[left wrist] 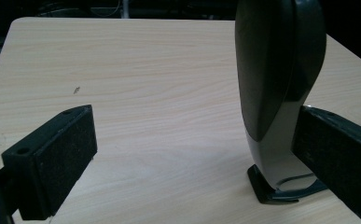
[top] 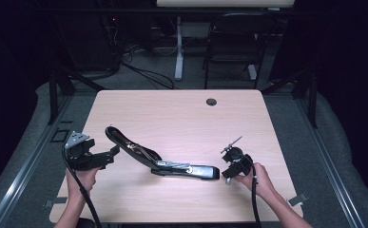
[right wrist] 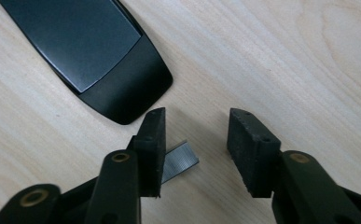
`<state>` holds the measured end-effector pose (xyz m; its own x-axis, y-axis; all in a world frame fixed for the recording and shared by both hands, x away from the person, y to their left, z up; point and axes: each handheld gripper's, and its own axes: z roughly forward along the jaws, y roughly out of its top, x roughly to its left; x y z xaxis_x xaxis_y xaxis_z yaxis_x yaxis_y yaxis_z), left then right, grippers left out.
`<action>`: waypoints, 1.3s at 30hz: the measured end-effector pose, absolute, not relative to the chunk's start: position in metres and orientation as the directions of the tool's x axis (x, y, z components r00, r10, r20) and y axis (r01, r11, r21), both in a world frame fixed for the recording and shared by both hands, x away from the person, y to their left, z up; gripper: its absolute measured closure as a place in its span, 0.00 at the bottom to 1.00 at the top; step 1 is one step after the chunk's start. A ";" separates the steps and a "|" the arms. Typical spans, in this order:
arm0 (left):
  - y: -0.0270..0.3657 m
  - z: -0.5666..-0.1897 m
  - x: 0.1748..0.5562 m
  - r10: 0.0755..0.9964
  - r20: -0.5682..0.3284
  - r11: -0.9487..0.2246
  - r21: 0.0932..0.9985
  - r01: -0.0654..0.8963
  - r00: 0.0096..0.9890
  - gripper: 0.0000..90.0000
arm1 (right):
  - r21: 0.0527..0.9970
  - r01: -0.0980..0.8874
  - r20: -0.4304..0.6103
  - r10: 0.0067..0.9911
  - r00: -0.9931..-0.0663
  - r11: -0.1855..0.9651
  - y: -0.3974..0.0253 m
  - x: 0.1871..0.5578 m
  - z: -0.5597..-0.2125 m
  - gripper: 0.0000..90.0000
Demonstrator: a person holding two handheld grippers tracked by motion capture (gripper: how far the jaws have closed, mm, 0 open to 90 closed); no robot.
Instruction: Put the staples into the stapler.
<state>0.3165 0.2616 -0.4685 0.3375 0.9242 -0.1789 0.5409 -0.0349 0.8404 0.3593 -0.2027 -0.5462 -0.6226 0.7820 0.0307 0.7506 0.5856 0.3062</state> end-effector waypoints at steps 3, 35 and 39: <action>0.262 -0.469 0.317 0.925 -0.179 -0.035 0.839 0.543 0.336 0.00 | 0.288 0.743 0.013 0.774 -0.634 0.604 -0.202 0.358 -0.545 0.65; 0.263 -0.470 0.318 0.925 -0.173 -0.046 0.834 0.549 0.339 0.00 | 0.210 0.801 -0.010 0.820 -0.572 0.561 -0.216 0.355 -0.540 0.53; 0.263 -0.470 0.318 0.925 -0.171 -0.047 0.834 0.549 0.339 0.00 | 0.171 0.817 0.012 0.828 -0.561 0.551 -0.217 0.353 -0.538 0.58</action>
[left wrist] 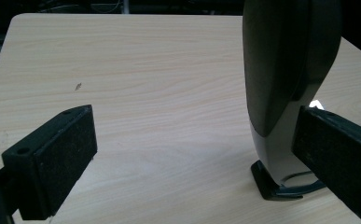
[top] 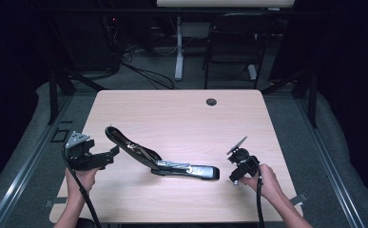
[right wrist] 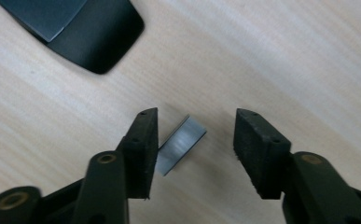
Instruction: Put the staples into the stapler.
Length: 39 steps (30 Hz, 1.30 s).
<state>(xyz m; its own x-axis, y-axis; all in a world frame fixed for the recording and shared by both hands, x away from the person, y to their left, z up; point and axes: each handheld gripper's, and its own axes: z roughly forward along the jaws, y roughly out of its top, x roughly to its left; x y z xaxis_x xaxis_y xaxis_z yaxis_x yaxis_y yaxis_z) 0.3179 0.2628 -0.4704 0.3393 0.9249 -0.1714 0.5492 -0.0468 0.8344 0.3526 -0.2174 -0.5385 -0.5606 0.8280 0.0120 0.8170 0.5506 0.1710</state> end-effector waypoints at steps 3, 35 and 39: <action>0.263 -0.470 0.318 0.925 -0.169 -0.049 0.834 0.550 0.340 0.01 | 0.159 0.817 0.024 0.825 -0.564 0.554 -0.218 0.353 -0.540 0.62; 0.261 -0.468 0.317 0.924 -0.166 -0.049 0.842 0.537 0.344 0.02 | 0.206 0.794 0.064 0.801 -0.595 0.573 -0.219 0.361 -0.540 0.87; 0.258 -0.467 0.316 0.921 -0.166 -0.050 0.847 0.530 0.352 0.04 | 0.254 0.791 0.080 0.803 -0.590 0.556 -0.221 0.361 -0.536 0.87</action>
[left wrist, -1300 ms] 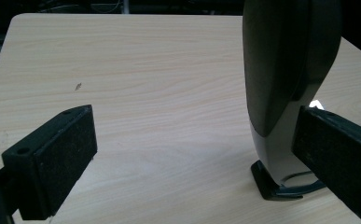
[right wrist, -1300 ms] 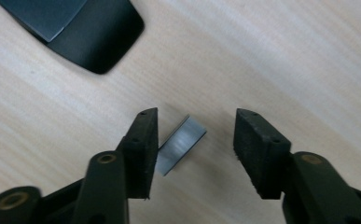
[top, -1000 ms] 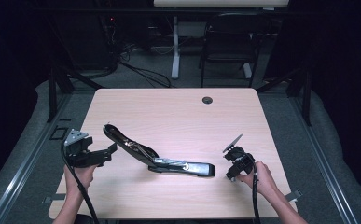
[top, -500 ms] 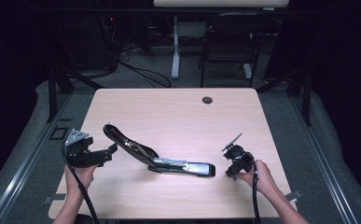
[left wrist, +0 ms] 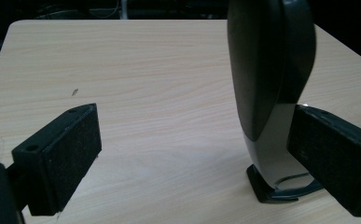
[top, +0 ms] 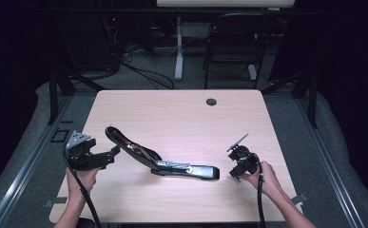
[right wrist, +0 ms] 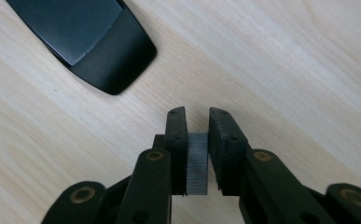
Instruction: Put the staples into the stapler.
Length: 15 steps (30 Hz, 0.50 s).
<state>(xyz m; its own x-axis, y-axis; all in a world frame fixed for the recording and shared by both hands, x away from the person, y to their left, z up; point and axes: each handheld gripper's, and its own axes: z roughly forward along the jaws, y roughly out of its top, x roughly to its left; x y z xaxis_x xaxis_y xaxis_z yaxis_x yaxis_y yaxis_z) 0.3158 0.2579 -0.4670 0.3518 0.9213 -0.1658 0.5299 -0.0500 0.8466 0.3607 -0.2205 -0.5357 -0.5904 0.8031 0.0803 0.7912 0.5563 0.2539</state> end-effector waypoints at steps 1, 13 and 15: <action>0.257 -0.465 0.315 0.918 -0.167 -0.052 0.848 0.527 0.359 0.05 | 0.275 0.787 0.077 0.803 -0.590 0.552 -0.221 0.361 -0.533 0.87; 0.247 -0.459 0.311 0.906 -0.189 -0.023 0.871 0.490 0.378 0.17 | 0.331 0.773 0.087 0.799 -0.596 0.541 -0.219 0.359 -0.531 0.87; 0.245 -0.457 0.310 0.908 -0.183 -0.017 0.883 0.469 0.377 0.19 | 0.329 0.774 0.083 0.800 -0.595 0.542 -0.219 0.359 -0.531 0.87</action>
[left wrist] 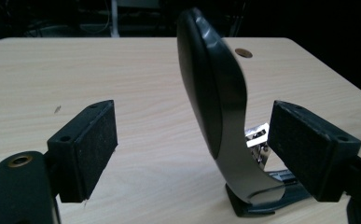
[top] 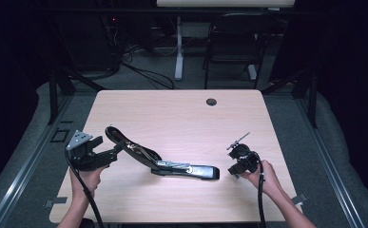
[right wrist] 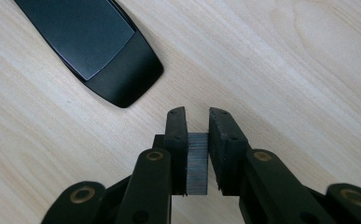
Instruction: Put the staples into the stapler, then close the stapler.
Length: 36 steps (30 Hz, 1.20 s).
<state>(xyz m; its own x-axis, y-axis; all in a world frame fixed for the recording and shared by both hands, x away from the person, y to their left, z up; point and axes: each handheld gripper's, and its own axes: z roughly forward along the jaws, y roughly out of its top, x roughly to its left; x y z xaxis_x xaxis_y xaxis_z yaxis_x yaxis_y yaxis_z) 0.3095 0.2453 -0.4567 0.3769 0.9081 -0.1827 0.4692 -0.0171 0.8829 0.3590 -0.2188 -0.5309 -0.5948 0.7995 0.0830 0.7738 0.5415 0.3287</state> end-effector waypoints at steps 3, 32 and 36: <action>0.244 -0.454 0.309 0.906 -0.188 0.001 0.897 0.442 0.379 0.27 | 0.297 0.768 0.078 0.787 -0.612 0.568 -0.220 0.361 -0.528 0.87; 0.235 -0.456 0.311 0.916 -0.181 0.028 0.918 0.395 0.357 0.68 | 0.392 0.701 0.026 0.755 -0.656 0.596 -0.213 0.357 -0.514 0.87; 0.234 -0.456 0.310 0.917 -0.183 0.033 0.920 0.392 0.354 0.68 | 0.437 0.671 0.028 0.737 -0.676 0.599 -0.208 0.358 -0.513 0.87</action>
<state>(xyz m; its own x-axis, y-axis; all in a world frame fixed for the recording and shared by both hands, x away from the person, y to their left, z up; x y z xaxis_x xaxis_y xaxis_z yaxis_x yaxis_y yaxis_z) 0.3102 0.2344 -0.4563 0.3535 0.9173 -0.1831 0.3915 0.0326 0.9196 0.3577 -0.2080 -0.5127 -0.6756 0.7368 0.0281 0.6713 0.5989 0.4366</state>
